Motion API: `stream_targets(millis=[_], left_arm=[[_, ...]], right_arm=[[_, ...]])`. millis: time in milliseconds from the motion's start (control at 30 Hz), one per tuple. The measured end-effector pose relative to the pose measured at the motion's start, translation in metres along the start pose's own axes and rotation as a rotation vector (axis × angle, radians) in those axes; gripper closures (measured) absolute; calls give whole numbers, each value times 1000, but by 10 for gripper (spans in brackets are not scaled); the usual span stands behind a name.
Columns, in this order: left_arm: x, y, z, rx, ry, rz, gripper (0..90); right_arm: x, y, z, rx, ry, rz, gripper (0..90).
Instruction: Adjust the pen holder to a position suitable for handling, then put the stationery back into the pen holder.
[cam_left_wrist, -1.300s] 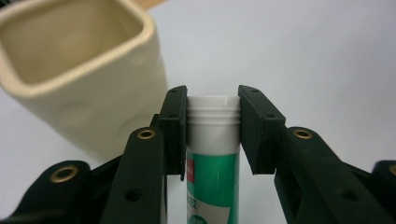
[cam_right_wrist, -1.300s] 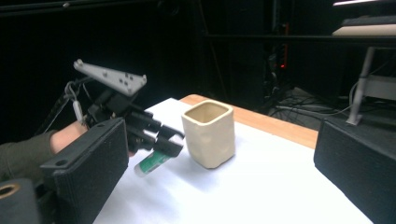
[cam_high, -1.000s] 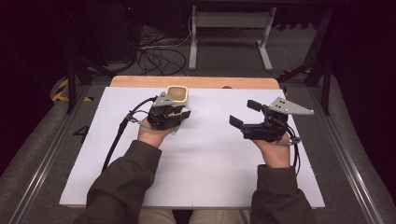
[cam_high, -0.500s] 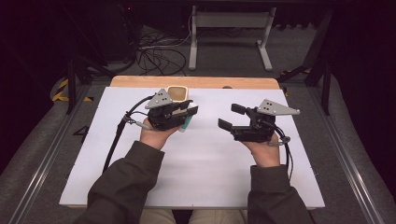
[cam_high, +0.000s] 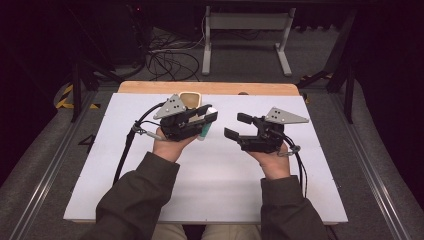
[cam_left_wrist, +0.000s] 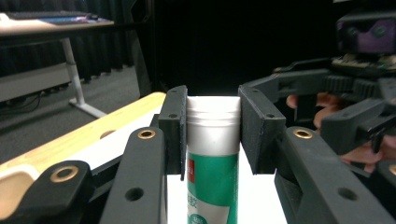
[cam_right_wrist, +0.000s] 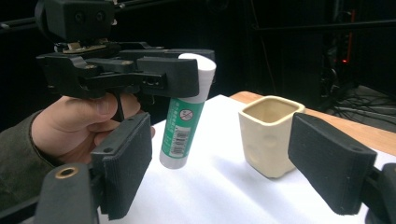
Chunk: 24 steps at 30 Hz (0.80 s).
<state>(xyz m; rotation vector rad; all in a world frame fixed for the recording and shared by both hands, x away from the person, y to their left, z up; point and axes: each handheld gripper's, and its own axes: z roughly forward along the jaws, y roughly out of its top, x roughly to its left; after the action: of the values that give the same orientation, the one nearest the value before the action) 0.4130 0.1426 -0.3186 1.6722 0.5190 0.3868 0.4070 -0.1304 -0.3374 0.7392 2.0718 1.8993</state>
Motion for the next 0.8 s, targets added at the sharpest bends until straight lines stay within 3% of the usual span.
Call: stream_targets(millis=[800], left_arm=[[-15, 6, 5, -54, -32, 13, 654]], right_arm=[[6, -3, 9, -19, 58, 10, 256]])
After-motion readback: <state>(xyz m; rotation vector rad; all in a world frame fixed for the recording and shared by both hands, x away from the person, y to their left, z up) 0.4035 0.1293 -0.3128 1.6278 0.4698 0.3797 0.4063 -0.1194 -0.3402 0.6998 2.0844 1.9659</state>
